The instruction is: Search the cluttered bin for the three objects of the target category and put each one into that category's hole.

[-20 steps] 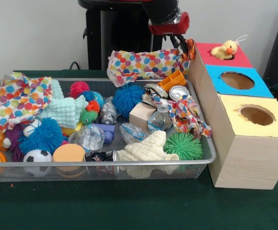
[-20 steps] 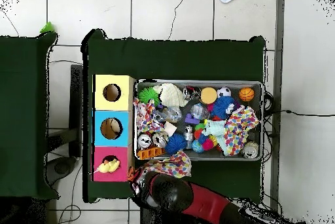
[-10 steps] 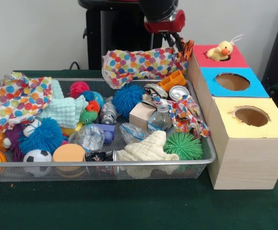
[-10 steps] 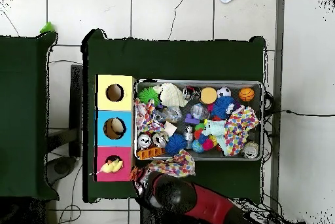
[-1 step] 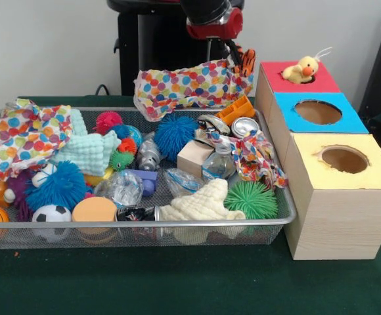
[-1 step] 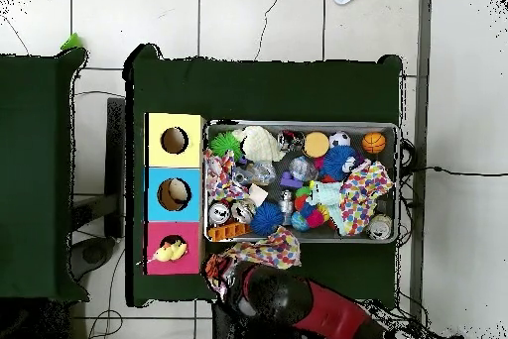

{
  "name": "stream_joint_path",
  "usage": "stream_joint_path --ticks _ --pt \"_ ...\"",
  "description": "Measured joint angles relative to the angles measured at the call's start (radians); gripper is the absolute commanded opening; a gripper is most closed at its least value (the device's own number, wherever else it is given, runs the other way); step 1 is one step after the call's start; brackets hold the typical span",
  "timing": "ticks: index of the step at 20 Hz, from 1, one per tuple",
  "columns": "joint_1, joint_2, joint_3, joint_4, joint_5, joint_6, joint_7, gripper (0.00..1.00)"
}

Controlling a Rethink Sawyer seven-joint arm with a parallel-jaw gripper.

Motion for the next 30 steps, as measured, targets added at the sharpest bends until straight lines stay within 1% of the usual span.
stream_joint_path --ticks 6,10,18,24,27,30 --pt "-0.037 -0.02 0.0 0.0 0.0 0.047 0.0 0.0" --pt "-0.049 -0.042 0.001 0.0 0.0 0.076 0.0 0.0" --pt "-0.046 -0.086 0.011 0.002 0.007 0.096 0.0 0.0" --pt "-0.011 -0.129 0.044 0.013 0.074 0.096 0.0 0.0" --pt "0.019 -0.159 0.07 0.022 0.136 0.096 0.0 0.0" --pt "0.035 -0.174 0.08 0.027 0.17 0.096 0.0 0.0"
